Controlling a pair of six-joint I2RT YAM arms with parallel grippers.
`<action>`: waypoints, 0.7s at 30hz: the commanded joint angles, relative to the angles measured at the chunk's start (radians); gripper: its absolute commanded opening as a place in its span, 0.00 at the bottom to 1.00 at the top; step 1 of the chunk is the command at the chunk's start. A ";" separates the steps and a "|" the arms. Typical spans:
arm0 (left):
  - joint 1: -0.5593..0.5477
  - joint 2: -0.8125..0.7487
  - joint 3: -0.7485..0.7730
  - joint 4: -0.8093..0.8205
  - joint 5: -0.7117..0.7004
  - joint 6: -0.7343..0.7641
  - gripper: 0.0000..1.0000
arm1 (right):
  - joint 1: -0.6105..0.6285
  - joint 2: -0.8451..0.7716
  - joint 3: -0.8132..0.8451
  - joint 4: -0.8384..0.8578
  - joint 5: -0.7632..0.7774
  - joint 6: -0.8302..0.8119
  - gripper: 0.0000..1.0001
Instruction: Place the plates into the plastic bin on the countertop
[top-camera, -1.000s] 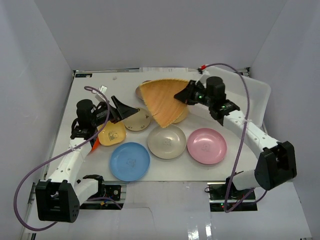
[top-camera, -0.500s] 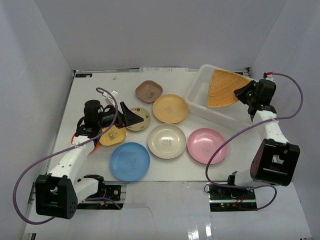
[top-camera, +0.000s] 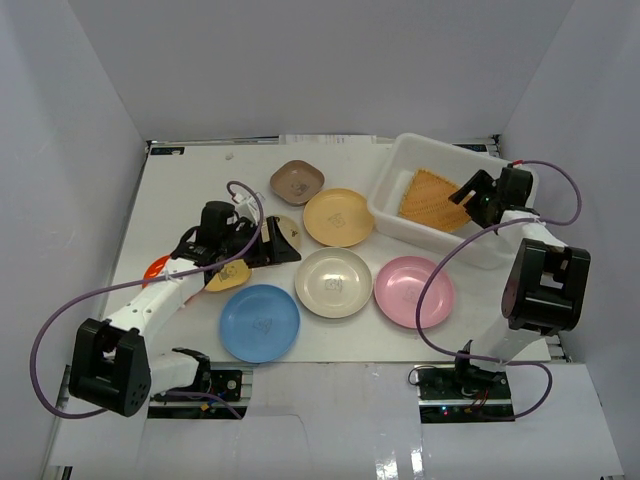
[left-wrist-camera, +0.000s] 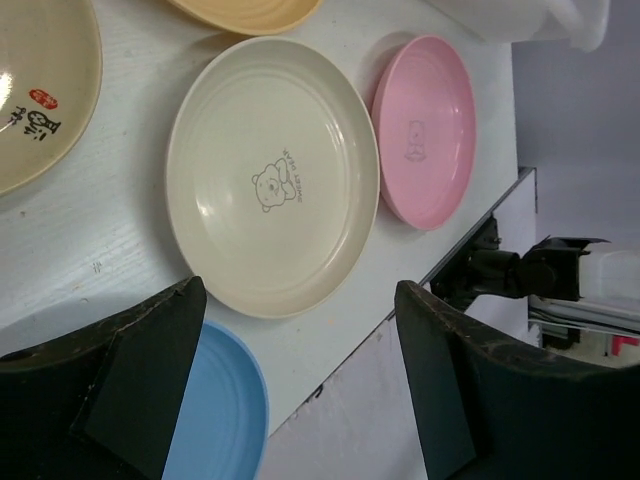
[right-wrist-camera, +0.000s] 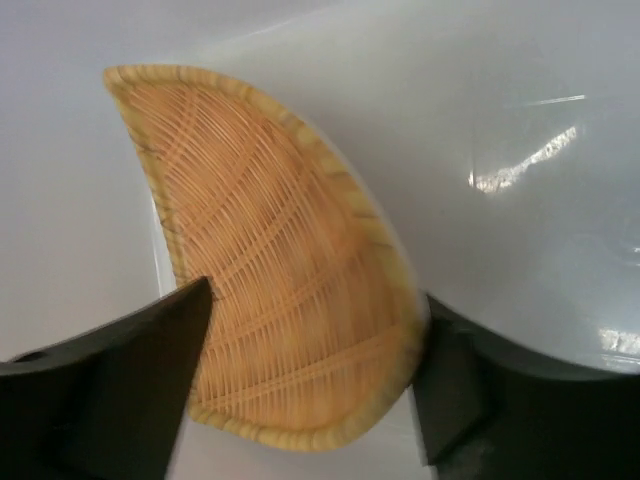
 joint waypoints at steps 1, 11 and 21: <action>-0.063 -0.006 0.053 -0.095 -0.133 0.060 0.86 | 0.006 -0.035 0.102 -0.031 0.026 -0.062 0.93; -0.318 -0.051 0.142 -0.460 -0.481 0.063 0.70 | 0.284 -0.453 -0.037 -0.098 0.166 -0.204 0.98; -0.566 -0.019 0.122 -0.712 -0.617 -0.078 0.66 | 0.805 -0.711 -0.438 -0.326 0.252 -0.152 0.66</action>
